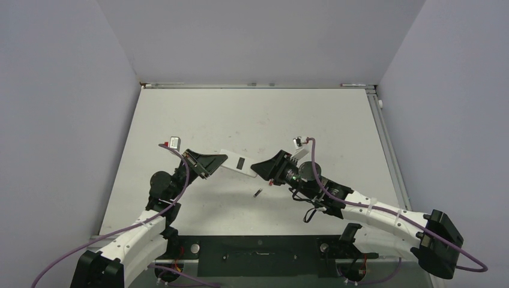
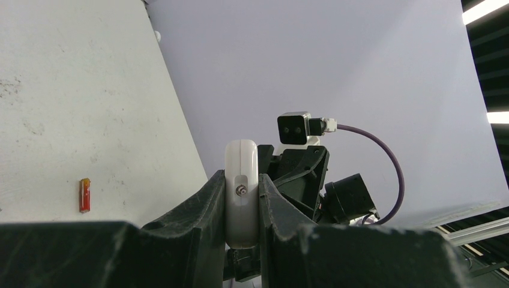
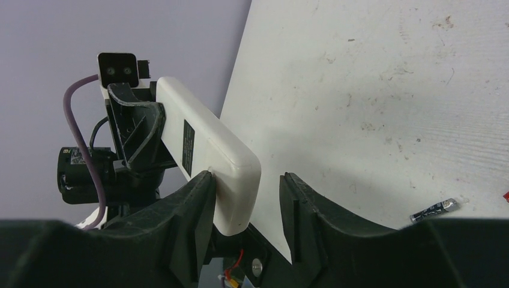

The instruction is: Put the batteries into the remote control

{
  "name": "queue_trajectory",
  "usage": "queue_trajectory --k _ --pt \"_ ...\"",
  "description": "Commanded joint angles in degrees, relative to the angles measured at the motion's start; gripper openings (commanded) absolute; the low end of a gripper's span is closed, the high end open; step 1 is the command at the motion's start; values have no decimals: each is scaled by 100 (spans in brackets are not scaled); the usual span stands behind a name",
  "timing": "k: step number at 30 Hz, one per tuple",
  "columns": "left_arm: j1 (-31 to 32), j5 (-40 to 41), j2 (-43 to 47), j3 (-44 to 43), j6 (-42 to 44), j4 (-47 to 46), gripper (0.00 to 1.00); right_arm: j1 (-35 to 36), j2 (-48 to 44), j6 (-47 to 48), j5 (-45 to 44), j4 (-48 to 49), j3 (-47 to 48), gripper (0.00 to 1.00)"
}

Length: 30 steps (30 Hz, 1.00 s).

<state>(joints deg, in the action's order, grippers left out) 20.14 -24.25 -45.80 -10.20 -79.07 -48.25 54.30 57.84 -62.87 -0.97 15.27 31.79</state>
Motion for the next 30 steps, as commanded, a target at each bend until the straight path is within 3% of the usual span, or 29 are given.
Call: queue_trajectory --k 1,10,17,30 --pt "17 -63 71 -68 40 -461 0 -43 92 -91 52 444 94 42" --pt "42 -54 74 -80 119 -387 0 -43 105 -104 224 489 77 30" --pt "43 -21 69 -112 121 -371 0 -43 23 -111 216 478 14 9" --pt "37 60 11 -118 65 -378 0 -43 -291 -180 161 619 -253 8"
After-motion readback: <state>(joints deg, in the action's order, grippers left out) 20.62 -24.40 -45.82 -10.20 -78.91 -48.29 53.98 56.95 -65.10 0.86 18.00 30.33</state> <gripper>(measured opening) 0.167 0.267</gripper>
